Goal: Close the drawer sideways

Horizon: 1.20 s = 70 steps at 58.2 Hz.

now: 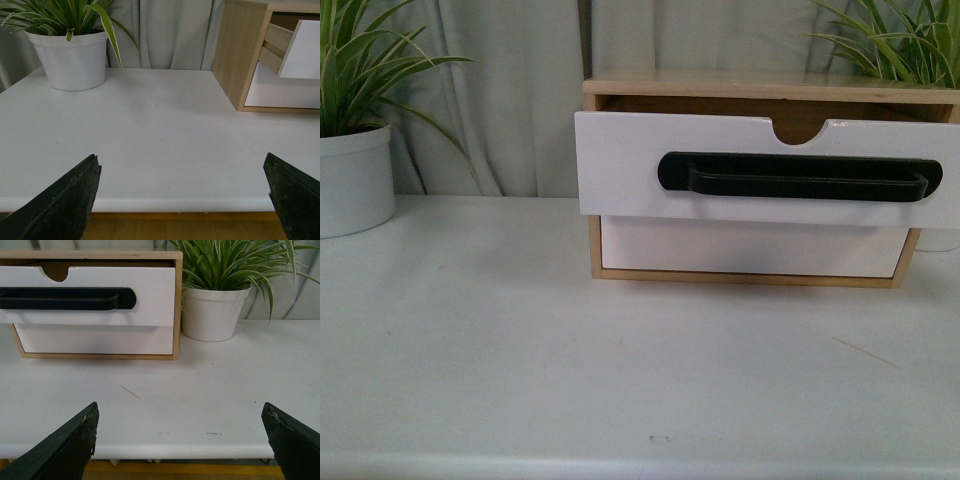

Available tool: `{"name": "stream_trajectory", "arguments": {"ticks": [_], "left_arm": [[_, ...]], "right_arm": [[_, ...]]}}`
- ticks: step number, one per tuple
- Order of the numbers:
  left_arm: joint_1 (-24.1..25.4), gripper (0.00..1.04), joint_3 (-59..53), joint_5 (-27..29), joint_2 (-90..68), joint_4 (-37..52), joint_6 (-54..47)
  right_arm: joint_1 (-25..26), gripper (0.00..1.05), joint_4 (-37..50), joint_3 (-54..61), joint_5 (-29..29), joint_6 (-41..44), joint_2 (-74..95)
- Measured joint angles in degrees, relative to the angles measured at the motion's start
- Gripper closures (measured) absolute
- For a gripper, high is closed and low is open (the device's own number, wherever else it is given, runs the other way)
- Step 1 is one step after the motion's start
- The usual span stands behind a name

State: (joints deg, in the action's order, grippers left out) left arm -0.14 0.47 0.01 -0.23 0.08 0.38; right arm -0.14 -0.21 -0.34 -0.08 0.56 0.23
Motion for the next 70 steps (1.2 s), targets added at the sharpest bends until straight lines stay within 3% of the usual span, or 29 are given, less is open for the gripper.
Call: {"name": "stream_trajectory", "arguments": {"ticks": [43, 45, 46, 50, 54, 58, 62, 70], "left_arm": [[0.0, 0.06, 0.0, 0.0, 0.0, 0.0, 0.0], [0.0, 0.06, 0.0, 0.0, 0.0, 0.0, 0.0], [-0.09, 0.06, 0.02, 0.7, -0.11, -0.09, 0.17], [-5.64, 0.06, 3.21, 17.77, -5.68, -7.26, 5.38], [-12.48, 0.06, 6.84, 35.8, -14.86, -12.92, 13.18], [-16.57, 0.06, 8.63, 47.01, -21.66, -14.14, 20.52], [-17.94, 0.06, 10.29, 51.76, -26.34, -12.61, 26.43], [-19.78, 0.06, 15.43, 48.22, -35.45, -7.04, 37.68]], "right_arm": [[0.0, 0.09, 0.0, 0.0, 0.0, 0.0, 0.0], [0.52, 0.09, -0.92, -0.26, 1.92, -0.7, 0.57], [1.03, 0.09, -2.14, -0.76, 3.8, -1.2, 1.03], [5.09, 0.09, -10.73, -4.68, 16.46, -4.15, 7.43], [6.21, 0.09, -12.0, -5.92, 21.2, -5.22, 11.93], [6.71, 0.09, -11.34, -7.17, 23.93, -5.4, 15.87], [6.84, 0.09, -9.53, -8.63, 24.41, -4.98, 18.82], [4.9, 0.09, -1.09, -12.7, 20.44, 2.54, 27.65]]}}
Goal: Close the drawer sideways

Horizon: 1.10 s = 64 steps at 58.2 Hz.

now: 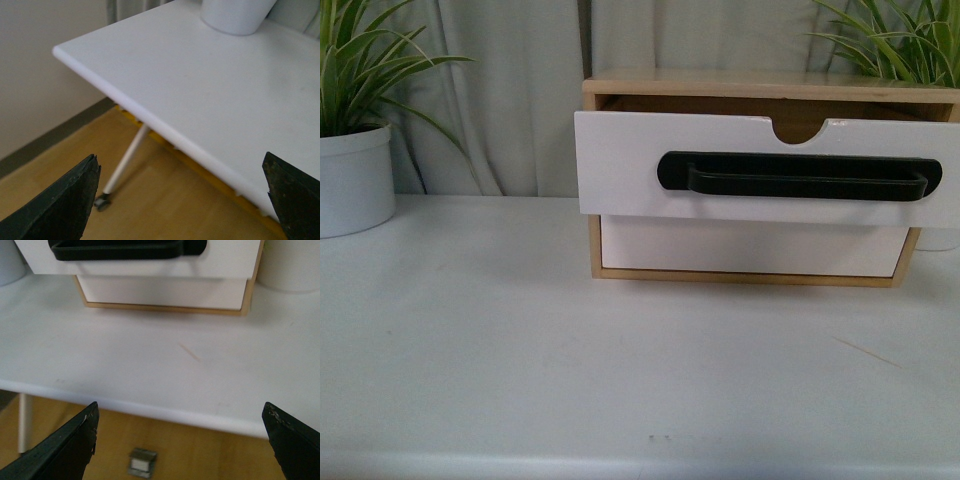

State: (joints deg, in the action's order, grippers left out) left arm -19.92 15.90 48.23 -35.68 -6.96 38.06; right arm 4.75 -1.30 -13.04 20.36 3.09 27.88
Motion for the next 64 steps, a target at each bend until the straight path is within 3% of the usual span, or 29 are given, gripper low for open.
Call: {"name": "stream_trajectory", "arguments": {"ticks": [11, 23, 41, 64], "left_arm": [[-4.81, 0.06, 6.1, -4.61, -14.27, 9.2, 9.07], [-9.35, 0.06, 13.16, -9.14, -26.67, 16.06, 14.91], [-10.58, 0.06, 26.16, -16.26, -40.94, 22.38, 16.48], [-12.13, 0.06, 34.4, -19.74, -50.49, 24.04, 16.39]], "right_arm": [[-3.74, 0.09, 8.04, -4.17, -3.06, 15.56, 11.96], [-5.77, 0.09, 14.49, -7.08, -5.07, 25.57, 21.49], [-6.69, 0.09, 20.5, -13.03, -6.03, 33.4, 33.55], [-8.44, 0.09, 23.34, -17.75, -6.78, 36.13, 41.29]]}}
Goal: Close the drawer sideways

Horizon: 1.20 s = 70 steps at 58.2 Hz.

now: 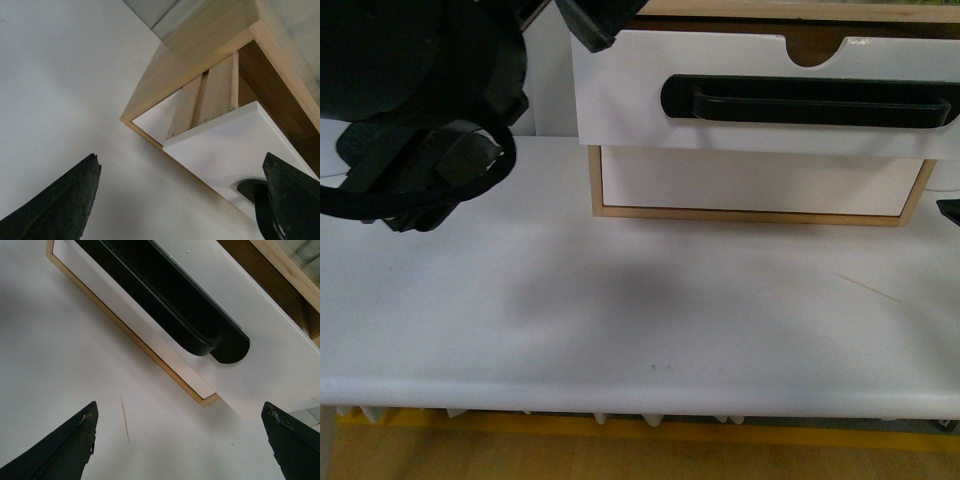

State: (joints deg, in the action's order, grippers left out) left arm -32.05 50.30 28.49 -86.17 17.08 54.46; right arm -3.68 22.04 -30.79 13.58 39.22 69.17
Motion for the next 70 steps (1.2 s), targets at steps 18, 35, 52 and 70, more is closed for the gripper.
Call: {"name": "stream_trajectory", "arguments": {"ticks": [18, 35, 52, 70], "left_arm": [[-0.74, 0.06, 4.42, -2.82, -5.57, 0.59, -0.15], [-0.76, 0.06, 7.17, -4.33, -9.33, 0.68, -0.33], [0.28, 0.06, 10.05, -4.96, -11.85, 0.68, -0.55], [1.42, 0.06, 14.95, -6.19, -15.47, 0.04, -1.75]], "right_arm": [[-0.74, 0.09, 2.23, -2.67, -0.22, -0.02, 4.96], [-1.11, 0.09, 3.91, -6.69, -0.22, -0.02, 10.64], [-1.51, 0.09, 4.61, -13.53, -0.66, -0.07, 18.62], [-1.57, 0.09, 4.02, -21.55, -1.99, -0.68, 25.66]]}}
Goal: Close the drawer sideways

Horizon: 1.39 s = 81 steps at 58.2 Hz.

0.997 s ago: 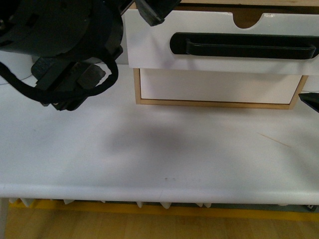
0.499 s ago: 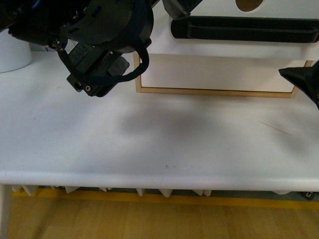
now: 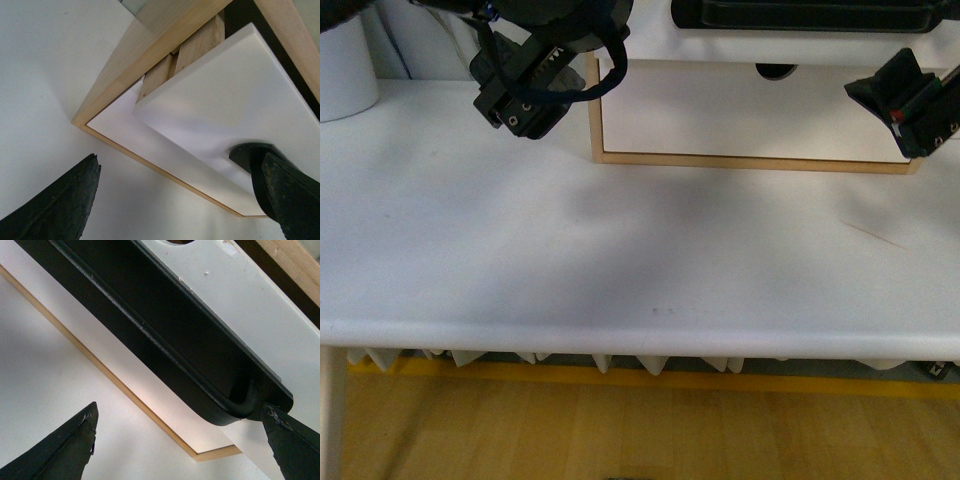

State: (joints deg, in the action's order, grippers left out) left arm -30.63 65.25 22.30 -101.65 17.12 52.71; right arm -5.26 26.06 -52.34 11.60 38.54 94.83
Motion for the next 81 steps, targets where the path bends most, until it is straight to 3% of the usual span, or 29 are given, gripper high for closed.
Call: {"name": "stream_trajectory", "arguments": {"ticks": [17, 44, 68, 81], "left_arm": [[0.66, 0.06, 6.47, -1.81, -5.84, -1.25, -0.2], [1.22, 0.06, 10.03, -2.51, -8.41, -1.79, -0.39], [2.54, 0.06, -7.58, 2.8, 8.24, 1.4, -5.42], [4.52, 0.06, -22.12, 7.74, 24.3, 0.48, -12.15]], "right_arm": [[0.02, 0.09, -0.7, -6.86, -1.6, -0.48, 5.7], [0.13, 0.09, 0.28, -6.73, -2.05, -1.57, 6.03], [0.68, 0.09, 1.79, 11.23, -1.68, -5.22, -14.25], [1.31, 0.09, -4.28, 23.82, -3.23, -10.27, -33.64]]}}
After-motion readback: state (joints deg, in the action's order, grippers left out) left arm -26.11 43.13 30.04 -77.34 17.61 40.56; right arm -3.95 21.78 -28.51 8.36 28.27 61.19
